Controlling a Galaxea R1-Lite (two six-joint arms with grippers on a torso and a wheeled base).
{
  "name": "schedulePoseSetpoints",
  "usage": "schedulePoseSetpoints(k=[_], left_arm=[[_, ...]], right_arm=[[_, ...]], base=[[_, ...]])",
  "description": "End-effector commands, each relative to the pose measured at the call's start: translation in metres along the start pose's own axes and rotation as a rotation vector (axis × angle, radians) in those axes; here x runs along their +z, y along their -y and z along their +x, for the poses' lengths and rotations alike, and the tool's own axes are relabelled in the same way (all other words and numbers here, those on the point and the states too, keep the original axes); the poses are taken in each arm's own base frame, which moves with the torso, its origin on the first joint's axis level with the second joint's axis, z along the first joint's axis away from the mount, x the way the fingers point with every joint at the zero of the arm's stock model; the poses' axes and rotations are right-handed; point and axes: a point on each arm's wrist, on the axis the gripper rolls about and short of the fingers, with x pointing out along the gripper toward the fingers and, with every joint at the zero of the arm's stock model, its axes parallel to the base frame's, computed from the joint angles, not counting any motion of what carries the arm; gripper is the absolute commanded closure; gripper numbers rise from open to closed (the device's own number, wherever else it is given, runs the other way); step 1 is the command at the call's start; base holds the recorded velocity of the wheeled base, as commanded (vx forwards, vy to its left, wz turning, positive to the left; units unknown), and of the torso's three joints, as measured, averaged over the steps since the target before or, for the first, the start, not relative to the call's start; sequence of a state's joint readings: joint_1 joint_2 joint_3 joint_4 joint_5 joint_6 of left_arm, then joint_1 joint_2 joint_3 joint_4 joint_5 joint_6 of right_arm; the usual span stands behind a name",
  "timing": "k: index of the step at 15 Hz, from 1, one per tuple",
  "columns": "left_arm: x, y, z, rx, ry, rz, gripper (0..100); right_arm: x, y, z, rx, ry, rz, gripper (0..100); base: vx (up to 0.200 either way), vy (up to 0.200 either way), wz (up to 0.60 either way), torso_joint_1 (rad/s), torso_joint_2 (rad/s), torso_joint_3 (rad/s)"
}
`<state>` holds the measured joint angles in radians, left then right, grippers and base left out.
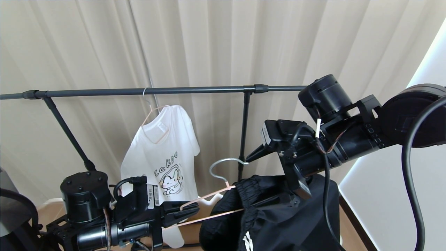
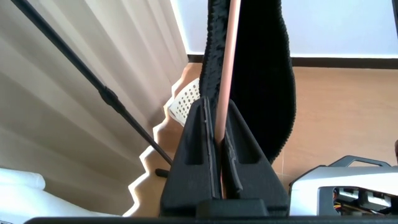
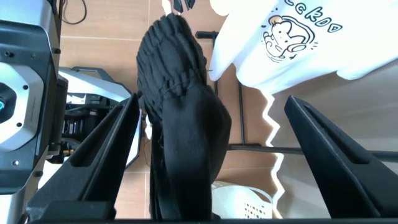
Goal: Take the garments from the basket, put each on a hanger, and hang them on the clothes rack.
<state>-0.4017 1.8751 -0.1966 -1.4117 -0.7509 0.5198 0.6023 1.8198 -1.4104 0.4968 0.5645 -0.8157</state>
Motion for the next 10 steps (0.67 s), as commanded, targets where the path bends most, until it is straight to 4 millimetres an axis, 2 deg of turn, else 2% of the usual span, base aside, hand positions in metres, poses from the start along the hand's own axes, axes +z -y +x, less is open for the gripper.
schedulePoseSetpoints(k=[1,9,10], left_arm=[[0.0005,-0.0003,0.0001,0.003,0.005,0.002,100],[0.0011,0.0008,-0.0013,0.007,0.010,0.012,100],[0.0012,0.0013,-0.0017,0.008,0.013,0.013,100]], right_arm=[[0.0022,-0.0022,0.0029,0.011,0.001,-0.008,0],[0.0002,-0.0001,0.0075,-0.001,-0.023,-0.001,0],[0.0005,0.0000,0.0073,-0.002,-0.022,-0.002,100]], base=[[0.000,0.000,0.00,0.000,0.00,0.000],[0.000,0.000,0.00,0.000,0.00,0.000],[0.000,0.000,0.00,0.000,0.00,0.000]])
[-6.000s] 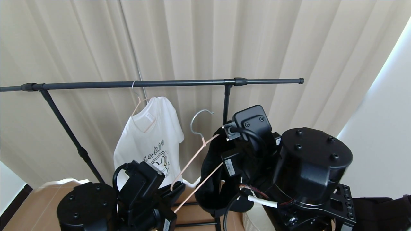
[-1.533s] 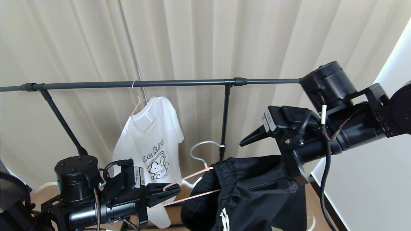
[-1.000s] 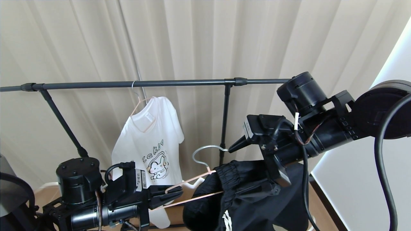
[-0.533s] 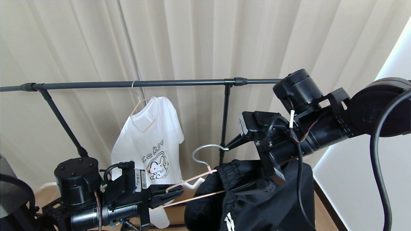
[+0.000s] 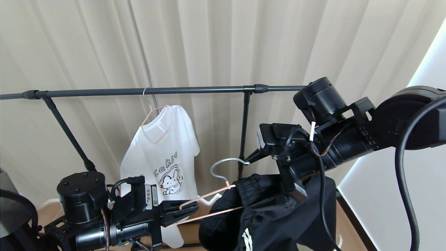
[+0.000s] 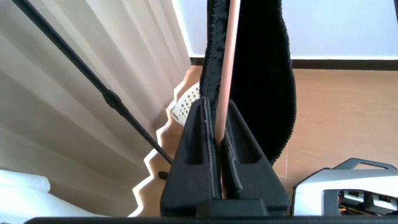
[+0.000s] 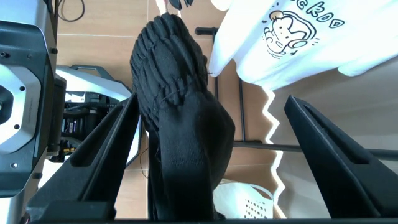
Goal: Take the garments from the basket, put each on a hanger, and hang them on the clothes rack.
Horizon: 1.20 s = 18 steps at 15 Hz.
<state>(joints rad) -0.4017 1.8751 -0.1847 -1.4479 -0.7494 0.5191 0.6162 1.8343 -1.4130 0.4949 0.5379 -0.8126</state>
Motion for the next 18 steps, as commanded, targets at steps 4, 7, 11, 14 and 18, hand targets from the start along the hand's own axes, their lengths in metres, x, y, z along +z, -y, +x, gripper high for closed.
schedulePoseSetpoints(k=[4,7,11,14,18], left_arm=[[0.000,0.000,0.000,0.000,0.002,-0.001,100],[-0.001,0.000,0.000,-0.001,0.001,-0.005,100],[-0.005,-0.002,0.004,0.005,0.013,0.015,100],[-0.020,0.001,0.009,-0.009,-0.007,-0.011,100],[-0.022,0.002,0.010,-0.015,-0.014,-0.020,100]], right_arm=[[0.001,0.000,0.000,0.000,0.002,-0.002,100],[0.001,-0.002,-0.002,-0.001,0.003,-0.003,100],[0.001,-0.002,-0.003,0.000,0.001,-0.001,100],[0.000,-0.003,-0.004,0.001,0.000,0.000,100],[0.002,-0.004,-0.006,-0.002,0.003,-0.003,100]], base=[[0.000,0.000,0.00,0.000,0.00,0.000],[0.000,0.000,0.00,0.000,0.00,0.000],[0.000,0.000,0.00,0.000,0.00,0.000],[0.000,0.000,0.00,0.000,0.00,0.000],[0.000,0.000,0.00,0.000,0.00,0.000]])
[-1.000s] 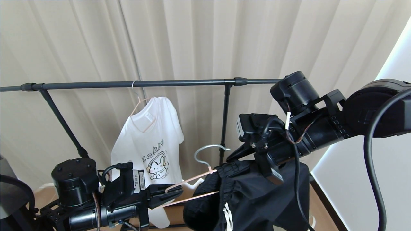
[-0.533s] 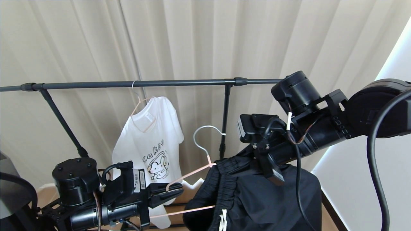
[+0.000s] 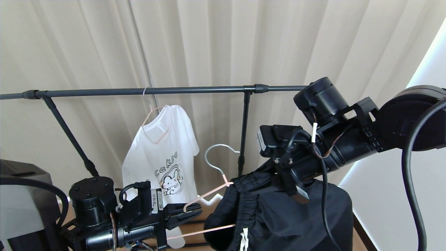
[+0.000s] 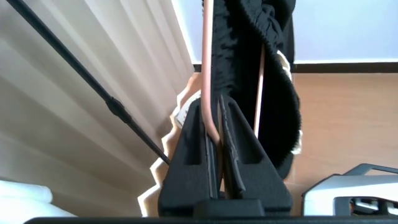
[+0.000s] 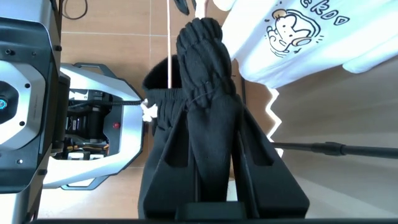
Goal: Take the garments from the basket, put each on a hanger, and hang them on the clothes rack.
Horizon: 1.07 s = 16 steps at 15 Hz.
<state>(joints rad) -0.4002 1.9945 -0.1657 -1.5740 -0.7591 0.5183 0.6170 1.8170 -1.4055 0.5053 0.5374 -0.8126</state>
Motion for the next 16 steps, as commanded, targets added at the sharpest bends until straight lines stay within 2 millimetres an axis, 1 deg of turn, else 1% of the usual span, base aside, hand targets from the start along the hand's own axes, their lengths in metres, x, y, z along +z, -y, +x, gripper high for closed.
schedulePoseSetpoints(k=[1,2,5,6,8,9,14,16], left_arm=[[-0.003,0.000,0.001,-0.016,-0.002,-0.010,100],[-0.002,0.000,0.001,-0.028,0.008,-0.014,0],[-0.002,-0.001,0.000,-0.024,0.008,-0.039,0],[0.001,-0.003,-0.002,-0.016,0.017,-0.046,0],[0.013,-0.005,-0.008,0.005,0.051,-0.083,0],[0.025,-0.006,-0.013,0.016,0.084,-0.144,0],[0.032,-0.017,-0.018,0.058,0.117,-0.180,0],[0.040,-0.021,-0.024,0.060,0.146,-0.234,0]], right_arm=[[0.001,-0.001,-0.002,-0.004,0.005,-0.004,100],[0.002,-0.001,-0.004,-0.006,0.007,-0.005,100],[0.000,-0.005,-0.006,-0.005,0.002,-0.005,100],[-0.002,-0.008,-0.008,-0.010,-0.009,-0.002,100],[-0.002,-0.012,-0.013,-0.017,-0.011,-0.005,100],[-0.002,-0.014,-0.014,-0.017,-0.011,-0.005,100],[-0.005,-0.015,-0.013,-0.011,-0.016,0.000,100],[-0.005,-0.015,-0.013,-0.011,-0.018,0.002,100]], base=[[0.000,0.000,0.00,0.000,0.00,0.000],[0.000,0.000,0.00,0.000,0.00,0.000],[0.000,0.000,0.00,0.000,0.00,0.000],[0.000,0.000,0.00,0.000,0.00,0.000],[0.000,0.000,0.00,0.000,0.00,0.000],[0.000,0.000,0.00,0.000,0.00,0.000],[0.000,0.000,0.00,0.000,0.00,0.000],[0.000,0.000,0.00,0.000,0.00,0.000]])
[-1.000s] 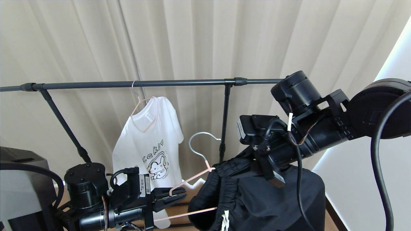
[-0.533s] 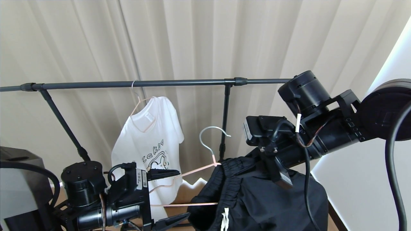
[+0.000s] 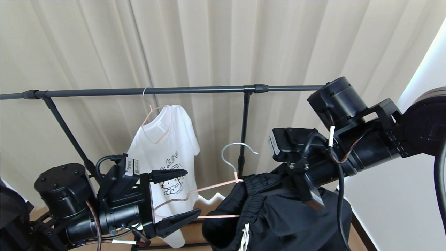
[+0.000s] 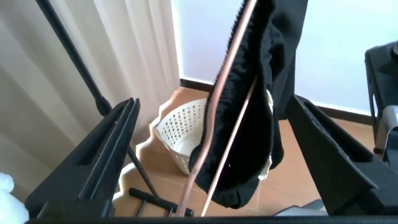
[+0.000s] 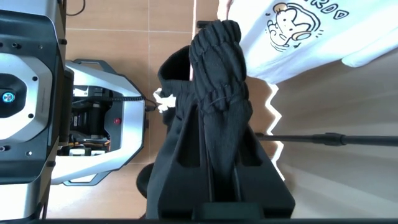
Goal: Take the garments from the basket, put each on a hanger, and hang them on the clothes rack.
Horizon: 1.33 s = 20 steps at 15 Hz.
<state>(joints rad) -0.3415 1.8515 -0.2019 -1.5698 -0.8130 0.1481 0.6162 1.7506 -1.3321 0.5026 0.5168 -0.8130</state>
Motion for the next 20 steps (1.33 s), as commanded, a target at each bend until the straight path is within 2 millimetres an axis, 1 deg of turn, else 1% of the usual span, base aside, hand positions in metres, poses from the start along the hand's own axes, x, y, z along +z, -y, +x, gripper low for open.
schedulePoseSetpoints(k=[1,2,3,4,5,6,7,8,9,10,11,12,13,15,16,17,18,20], left_arm=[[0.010,0.000,-0.004,-0.002,0.032,0.003,0],[0.020,-0.001,-0.014,-0.042,0.065,-0.041,0],[0.028,-0.001,-0.019,-0.052,0.085,-0.077,0],[0.031,-0.003,-0.021,-0.041,0.093,-0.097,0],[0.037,-0.007,-0.028,-0.011,0.111,-0.084,0],[0.039,-0.009,-0.030,0.000,0.118,-0.076,0],[0.046,-0.013,-0.036,0.034,0.119,-0.072,0],[0.056,-0.020,-0.043,0.071,0.088,-0.113,0],[0.063,-0.023,-0.049,0.093,0.050,-0.168,0],[0.067,-0.023,-0.052,0.105,0.026,-0.204,0],[0.080,-0.021,-0.060,0.130,-0.047,-0.309,0],[0.088,-0.020,-0.063,0.148,-0.093,-0.356,0],[0.092,-0.019,-0.064,0.195,-0.163,-0.398,0],[0.091,-0.015,-0.059,0.294,-0.287,-0.392,0],[0.084,-0.004,-0.050,0.335,-0.381,-0.388,0],[0.083,-0.002,-0.049,0.334,-0.391,-0.390,0],[0.069,0.012,-0.040,0.301,-0.457,-0.403,0],[0.054,0.021,-0.031,0.260,-0.526,-0.423,0]], right_arm=[[-0.001,-0.001,0.000,0.001,0.000,0.000,100],[-0.002,-0.002,0.000,-0.007,-0.012,0.003,100],[-0.003,-0.003,-0.002,-0.019,-0.021,0.003,100],[-0.003,-0.004,-0.004,-0.028,-0.022,0.002,100],[-0.006,-0.006,-0.010,-0.049,-0.013,0.010,100],[-0.008,-0.005,-0.012,-0.064,-0.006,0.012,100],[-0.014,-0.003,-0.014,-0.109,0.016,0.019,100],[-0.024,-0.002,-0.013,-0.153,0.038,0.030,100],[-0.031,-0.003,-0.012,-0.187,0.042,0.031,100],[-0.034,-0.004,-0.011,-0.207,0.040,0.029,100],[-0.040,-0.008,-0.011,-0.259,0.040,0.031,100],[-0.042,-0.010,-0.011,-0.281,0.054,0.053,100],[-0.044,-0.012,-0.011,-0.306,0.071,0.080,100],[-0.045,-0.016,-0.012,-0.336,0.098,0.102,100],[-0.045,-0.020,-0.016,-0.359,0.127,0.115,100],[-0.046,-0.020,-0.016,-0.361,0.129,0.115,100],[-0.044,-0.020,-0.019,-0.374,0.145,0.104,100],[-0.041,-0.021,-0.023,-0.386,0.159,0.100,100]], base=[[0.000,0.000,0.00,0.000,0.00,0.000],[0.000,0.000,0.00,0.000,0.00,0.000],[0.000,0.000,0.00,0.000,0.00,0.000],[0.000,0.000,0.00,0.000,0.00,0.000],[0.000,0.000,0.00,0.000,0.00,0.000],[0.000,0.000,0.00,0.000,0.00,0.000],[0.000,0.000,0.00,0.000,0.00,0.000],[0.000,0.000,0.00,0.000,0.00,0.000],[0.000,0.000,0.00,0.000,0.00,0.000],[0.000,0.000,0.00,0.000,0.00,0.000],[0.000,0.000,0.00,0.000,0.00,0.000],[0.000,0.000,0.00,0.000,0.00,0.000],[0.000,0.000,0.00,0.000,0.00,0.000],[0.000,0.000,0.00,0.000,0.00,0.000],[0.000,0.000,0.00,0.000,0.00,0.000],[0.000,0.000,0.00,0.000,0.00,0.000],[0.000,0.000,0.00,0.000,0.00,0.000],[0.000,0.000,0.00,0.000,0.00,0.000]])
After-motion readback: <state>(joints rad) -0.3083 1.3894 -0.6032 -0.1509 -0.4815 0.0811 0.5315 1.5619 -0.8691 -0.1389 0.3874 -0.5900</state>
